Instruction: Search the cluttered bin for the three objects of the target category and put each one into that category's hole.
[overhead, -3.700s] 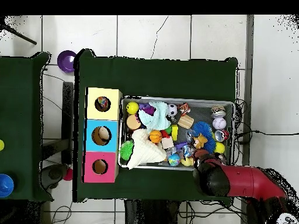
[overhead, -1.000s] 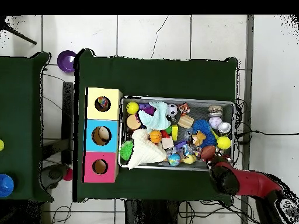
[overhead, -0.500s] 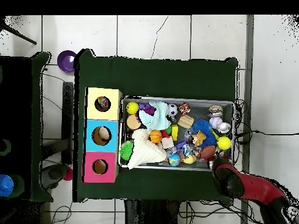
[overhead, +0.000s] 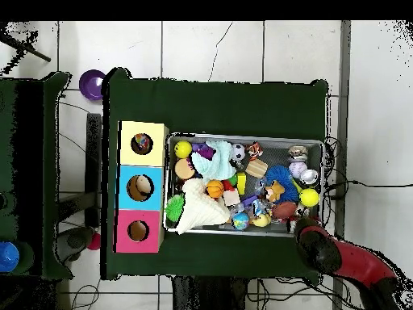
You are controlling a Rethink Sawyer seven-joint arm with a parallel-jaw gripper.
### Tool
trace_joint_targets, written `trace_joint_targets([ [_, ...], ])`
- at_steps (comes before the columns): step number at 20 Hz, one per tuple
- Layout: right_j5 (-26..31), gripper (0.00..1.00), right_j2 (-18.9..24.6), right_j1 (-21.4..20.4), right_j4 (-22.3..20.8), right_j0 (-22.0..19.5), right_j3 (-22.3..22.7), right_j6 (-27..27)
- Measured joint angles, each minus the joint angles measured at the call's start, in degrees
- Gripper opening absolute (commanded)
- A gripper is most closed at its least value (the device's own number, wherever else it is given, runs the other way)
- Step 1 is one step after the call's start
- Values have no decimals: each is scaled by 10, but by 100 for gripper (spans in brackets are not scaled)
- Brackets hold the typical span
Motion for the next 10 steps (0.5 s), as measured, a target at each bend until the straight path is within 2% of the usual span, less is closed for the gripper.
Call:
trace_joint_targets([
  [10,13,100,9,6,64,-21,9,0],
])
